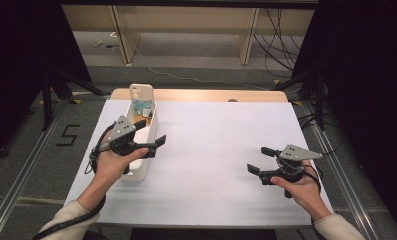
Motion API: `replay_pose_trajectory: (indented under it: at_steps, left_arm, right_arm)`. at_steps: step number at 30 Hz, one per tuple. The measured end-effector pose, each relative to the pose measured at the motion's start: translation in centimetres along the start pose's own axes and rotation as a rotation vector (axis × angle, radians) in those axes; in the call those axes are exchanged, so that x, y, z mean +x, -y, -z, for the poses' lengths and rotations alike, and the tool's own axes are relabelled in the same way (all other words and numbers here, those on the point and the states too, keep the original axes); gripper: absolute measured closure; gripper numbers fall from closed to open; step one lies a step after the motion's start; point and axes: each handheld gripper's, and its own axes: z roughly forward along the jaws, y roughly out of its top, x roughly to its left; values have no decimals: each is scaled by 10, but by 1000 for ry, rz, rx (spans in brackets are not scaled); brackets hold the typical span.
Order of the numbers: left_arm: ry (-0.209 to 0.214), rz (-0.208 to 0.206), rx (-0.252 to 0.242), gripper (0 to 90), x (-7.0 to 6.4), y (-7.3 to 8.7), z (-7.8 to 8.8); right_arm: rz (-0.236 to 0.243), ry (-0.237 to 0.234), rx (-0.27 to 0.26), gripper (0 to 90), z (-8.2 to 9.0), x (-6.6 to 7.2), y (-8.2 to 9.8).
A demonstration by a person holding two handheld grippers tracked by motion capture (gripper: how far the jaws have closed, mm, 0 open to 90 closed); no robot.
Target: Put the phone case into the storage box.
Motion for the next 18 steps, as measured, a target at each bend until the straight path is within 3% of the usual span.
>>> replay_pose_trajectory:
  at_steps: [18]
  left_arm:
    - [30, -20, 17, 74, -13, 18, 6]
  right_arm:
    - [2, -3, -3, 158, 0, 0, -1]
